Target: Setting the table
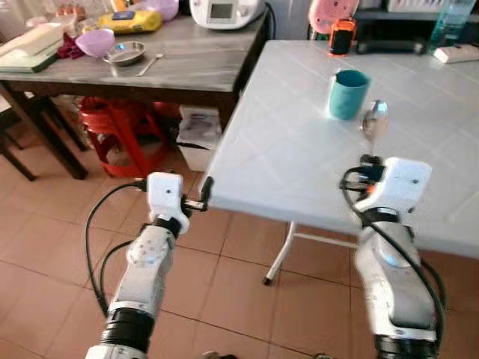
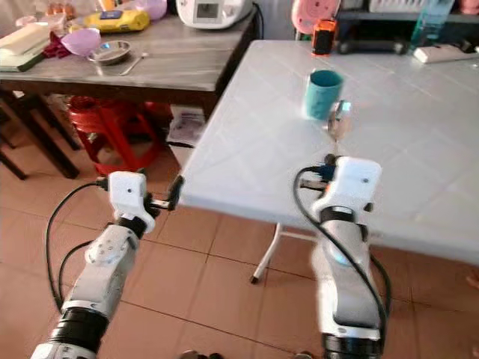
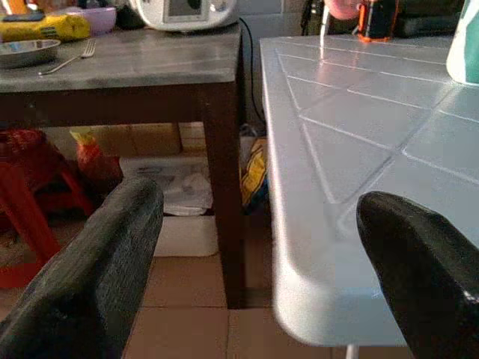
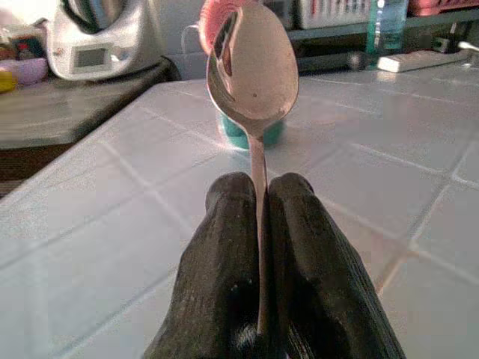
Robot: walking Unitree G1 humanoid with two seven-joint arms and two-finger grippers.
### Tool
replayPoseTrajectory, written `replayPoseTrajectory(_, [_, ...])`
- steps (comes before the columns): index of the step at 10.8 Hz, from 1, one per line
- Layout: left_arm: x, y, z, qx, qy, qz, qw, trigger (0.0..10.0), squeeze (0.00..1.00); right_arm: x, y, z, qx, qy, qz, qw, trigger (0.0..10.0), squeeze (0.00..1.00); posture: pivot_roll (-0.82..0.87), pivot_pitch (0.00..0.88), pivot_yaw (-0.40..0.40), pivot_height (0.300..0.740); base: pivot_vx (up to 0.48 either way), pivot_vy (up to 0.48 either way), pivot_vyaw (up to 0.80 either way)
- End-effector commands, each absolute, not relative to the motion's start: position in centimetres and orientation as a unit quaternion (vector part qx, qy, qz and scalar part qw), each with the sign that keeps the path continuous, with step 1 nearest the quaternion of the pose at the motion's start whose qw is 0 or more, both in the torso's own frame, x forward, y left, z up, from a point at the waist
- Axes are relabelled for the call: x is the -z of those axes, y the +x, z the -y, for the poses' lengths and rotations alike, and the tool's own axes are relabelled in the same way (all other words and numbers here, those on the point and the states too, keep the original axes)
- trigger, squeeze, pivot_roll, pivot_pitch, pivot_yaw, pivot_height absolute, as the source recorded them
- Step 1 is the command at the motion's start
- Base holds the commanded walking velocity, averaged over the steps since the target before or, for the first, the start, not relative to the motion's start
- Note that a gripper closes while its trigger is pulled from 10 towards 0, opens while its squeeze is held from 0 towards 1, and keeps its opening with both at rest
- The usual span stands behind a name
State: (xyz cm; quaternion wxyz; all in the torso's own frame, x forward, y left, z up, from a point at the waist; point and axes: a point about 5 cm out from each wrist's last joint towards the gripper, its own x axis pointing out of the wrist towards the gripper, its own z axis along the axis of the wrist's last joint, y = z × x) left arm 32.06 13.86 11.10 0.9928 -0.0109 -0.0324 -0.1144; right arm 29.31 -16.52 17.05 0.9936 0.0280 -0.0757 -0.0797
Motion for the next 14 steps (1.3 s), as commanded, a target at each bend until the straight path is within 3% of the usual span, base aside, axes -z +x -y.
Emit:
replayPoseTrajectory(1, [-11.0, 32.1, -13.8, 0.117, -0.013, 0.03, 0.993, 10.0, 0.0, -17.7, 29.2, 16.8, 0.082, 0.026, 0.092, 0.992, 10.0, 0.0, -0.15, 0.111, 0.138, 0.74, 0.0, 0.48, 0.0])
replayPoseTrajectory(10, [-10.9, 31.9, -13.3, 0.122, -0.016, 0.029, 0.992, 10.0, 0.0, -17.6, 29.2, 16.8, 0.084, 0.026, 0.092, 0.992, 10.0, 0.0, -0.15, 0.112, 0.141, 0.74, 0.0, 0.469, 0.0])
replayPoseTrajectory(14, [-11.6, 31.6, -12.5, 0.161, -0.039, 0.051, 0.985, 10.0, 0.0, -17.4, 29.2, 16.8, 0.084, 0.025, 0.089, 0.992, 10.0, 0.0, -0.14, 0.112, 0.137, 0.74, 0.0, 0.0, 0.0])
